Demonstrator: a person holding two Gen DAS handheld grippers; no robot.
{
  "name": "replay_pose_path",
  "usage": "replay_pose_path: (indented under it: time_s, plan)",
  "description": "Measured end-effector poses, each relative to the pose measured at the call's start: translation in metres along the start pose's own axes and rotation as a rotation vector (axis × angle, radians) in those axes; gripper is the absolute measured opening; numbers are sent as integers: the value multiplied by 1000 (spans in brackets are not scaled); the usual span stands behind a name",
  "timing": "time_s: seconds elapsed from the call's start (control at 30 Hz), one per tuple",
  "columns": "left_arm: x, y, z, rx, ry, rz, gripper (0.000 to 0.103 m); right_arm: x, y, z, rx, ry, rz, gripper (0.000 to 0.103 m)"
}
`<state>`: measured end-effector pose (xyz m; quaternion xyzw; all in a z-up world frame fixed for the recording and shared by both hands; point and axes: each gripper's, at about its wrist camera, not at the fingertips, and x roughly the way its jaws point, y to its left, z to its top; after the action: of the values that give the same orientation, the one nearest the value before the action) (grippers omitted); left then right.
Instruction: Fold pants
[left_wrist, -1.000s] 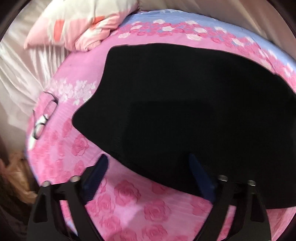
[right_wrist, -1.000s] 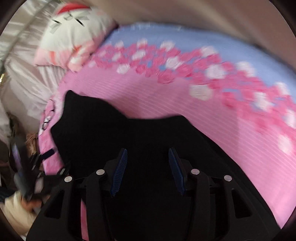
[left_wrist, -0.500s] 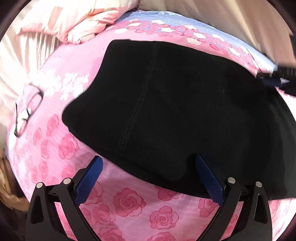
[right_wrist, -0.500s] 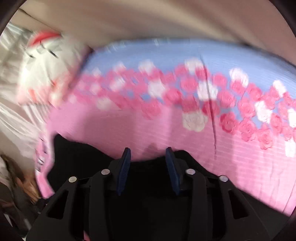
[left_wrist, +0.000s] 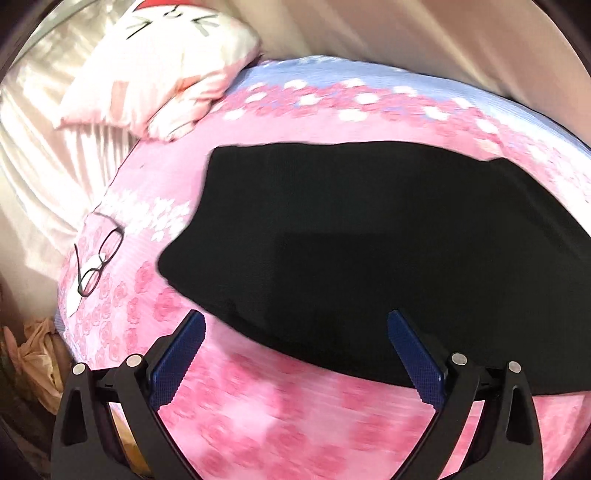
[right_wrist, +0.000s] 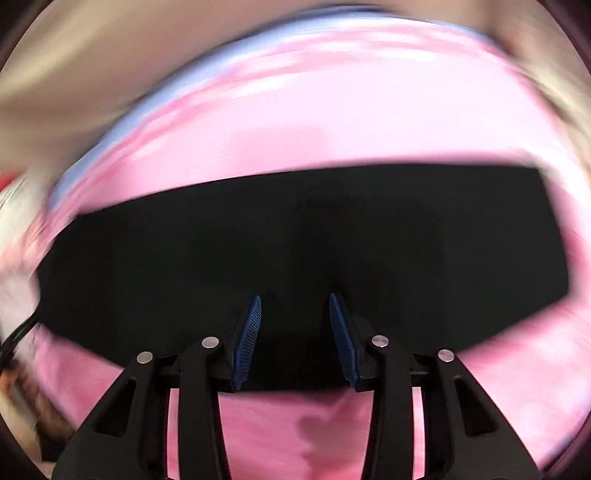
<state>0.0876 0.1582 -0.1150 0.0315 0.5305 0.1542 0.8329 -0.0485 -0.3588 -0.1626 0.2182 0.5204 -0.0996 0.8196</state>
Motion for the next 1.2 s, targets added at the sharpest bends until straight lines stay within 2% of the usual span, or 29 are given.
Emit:
replay_pose_path:
  time_s: [0.03, 0.07, 0.1, 0.13, 0.17, 0.23, 0.3, 0.33, 0.37, 0.4, 0.43, 0.47, 0.5, 0.57, 0.6, 0.63, 0.7, 0.8, 0.83, 0.87, 0.93, 1.0, 1.13, 1.2]
  plan:
    - [-7, -13, 1, 11, -2, -6, 98, -11, -35, -2, 56, -26, -21, 38]
    - [-11, -25, 3, 23, -5, -16, 98, -24, -75, -4, 135, -55, -118, 39]
    - [-20, -45, 3, 40, -13, -30, 98, -33, -102, -6, 204, -69, -174, 41]
    - [-27, -60, 5, 57, -19, -43, 98, -43, -122, -8, 265, -94, -169, 41]
    - [-37, -82, 5, 89, -32, -64, 98, -55, -136, -9, 316, -142, -117, 41]
    - [-52, -119, 2, 154, -52, -87, 98, -62, -134, -2, 292, -166, -36, 41]
    - [-71, -162, -6, 233, -83, -110, 98, -55, -121, 15, 150, -145, -5, 40]
    - [-78, -180, -9, 266, -90, -124, 98, -47, -108, 22, 89, -139, -6, 40]
    - [-85, -197, -13, 297, -97, -134, 98, -34, -109, 32, 27, -120, -51, 41]
    - [-93, -218, -18, 335, -107, -145, 98, -30, -135, 38, 18, -101, -113, 40]
    - [-100, -234, -22, 365, -115, -151, 98, -24, -158, 43, 85, -94, -190, 50]
    - [-108, -252, -28, 394, -121, -156, 98, -29, -181, 46, 162, -103, -155, 58]
    - [-117, -263, -33, 416, -125, -164, 98, -38, -200, 43, 257, -134, -117, 58]
    - [-128, -274, -40, 436, -138, -178, 98, -59, -222, 34, 338, -188, -112, 60]
    - [-128, -272, -42, 439, -141, -187, 98, -65, -227, 27, 350, -197, -52, 60]
    - [-131, -273, -45, 439, -141, -192, 98, -64, -228, 19, 350, -187, 11, 60]
    - [-131, -272, -49, 435, -127, -199, 98, -58, -222, 11, 334, -159, 77, 60]
    - [-128, -271, -54, 434, -105, -193, 98, -34, -208, 0, 362, -134, 135, 61]
    - [-128, -270, -55, 437, -100, -189, 98, -29, -206, -3, 385, -149, 151, 68]
    - [-130, -270, -56, 438, -99, -189, 98, -30, -203, -8, 409, -203, 184, 70]
    - [-134, -269, -58, 443, -100, -190, 98, -24, -204, -6, 463, -238, 242, 76]
    - [-135, -265, -58, 440, -100, -191, 98, -19, -206, -6, 499, -284, 306, 77]
    - [-128, -251, -55, 408, -67, -178, 98, -21, -210, -7, 543, -365, 351, 75]
    - [-121, -239, -53, 374, -38, -173, 98, -23, -206, -4, 515, -365, 315, 68]
